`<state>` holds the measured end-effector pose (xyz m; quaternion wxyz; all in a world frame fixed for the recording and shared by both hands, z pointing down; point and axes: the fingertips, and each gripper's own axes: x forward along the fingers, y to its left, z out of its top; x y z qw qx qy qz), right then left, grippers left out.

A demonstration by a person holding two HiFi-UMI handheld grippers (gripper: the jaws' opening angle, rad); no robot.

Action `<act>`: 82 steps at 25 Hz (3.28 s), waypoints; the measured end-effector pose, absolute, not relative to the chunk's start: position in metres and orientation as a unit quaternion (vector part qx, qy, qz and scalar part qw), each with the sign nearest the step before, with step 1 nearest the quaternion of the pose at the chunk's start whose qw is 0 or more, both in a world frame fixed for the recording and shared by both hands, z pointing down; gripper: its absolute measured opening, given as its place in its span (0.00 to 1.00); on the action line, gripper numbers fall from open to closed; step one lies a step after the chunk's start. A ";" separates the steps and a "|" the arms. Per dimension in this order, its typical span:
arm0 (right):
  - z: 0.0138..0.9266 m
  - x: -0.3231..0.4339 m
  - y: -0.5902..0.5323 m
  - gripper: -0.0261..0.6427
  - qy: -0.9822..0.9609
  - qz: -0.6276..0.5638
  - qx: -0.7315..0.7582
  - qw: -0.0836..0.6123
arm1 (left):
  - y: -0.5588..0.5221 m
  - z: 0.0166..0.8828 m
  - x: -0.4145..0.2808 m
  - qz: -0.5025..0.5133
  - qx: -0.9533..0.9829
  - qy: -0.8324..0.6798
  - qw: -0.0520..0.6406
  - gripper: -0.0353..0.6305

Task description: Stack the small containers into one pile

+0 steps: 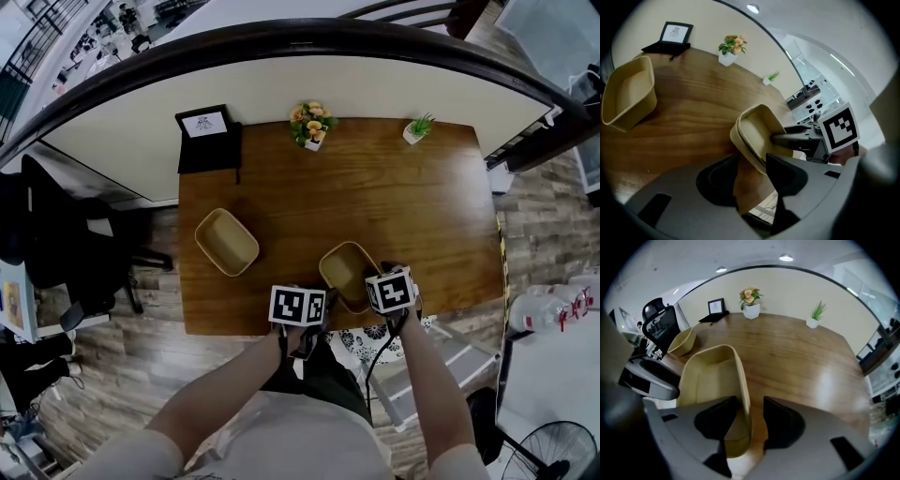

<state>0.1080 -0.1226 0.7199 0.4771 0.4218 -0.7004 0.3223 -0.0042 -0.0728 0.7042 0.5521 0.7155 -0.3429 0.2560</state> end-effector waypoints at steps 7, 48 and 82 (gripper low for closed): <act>0.728 0.104 -0.126 0.32 -0.702 0.307 0.409 0.495 | -0.076 0.711 -0.010 0.263 0.715 -0.343 0.549 0.40; 0.273 0.076 -0.106 0.41 -0.827 0.049 0.557 0.065 | -0.146 0.297 -0.095 0.054 0.898 -0.437 0.012 0.50; 0.436 -0.167 -0.216 0.40 -0.903 0.172 0.327 0.219 | -0.158 0.429 -0.318 0.107 0.724 -0.646 0.219 0.51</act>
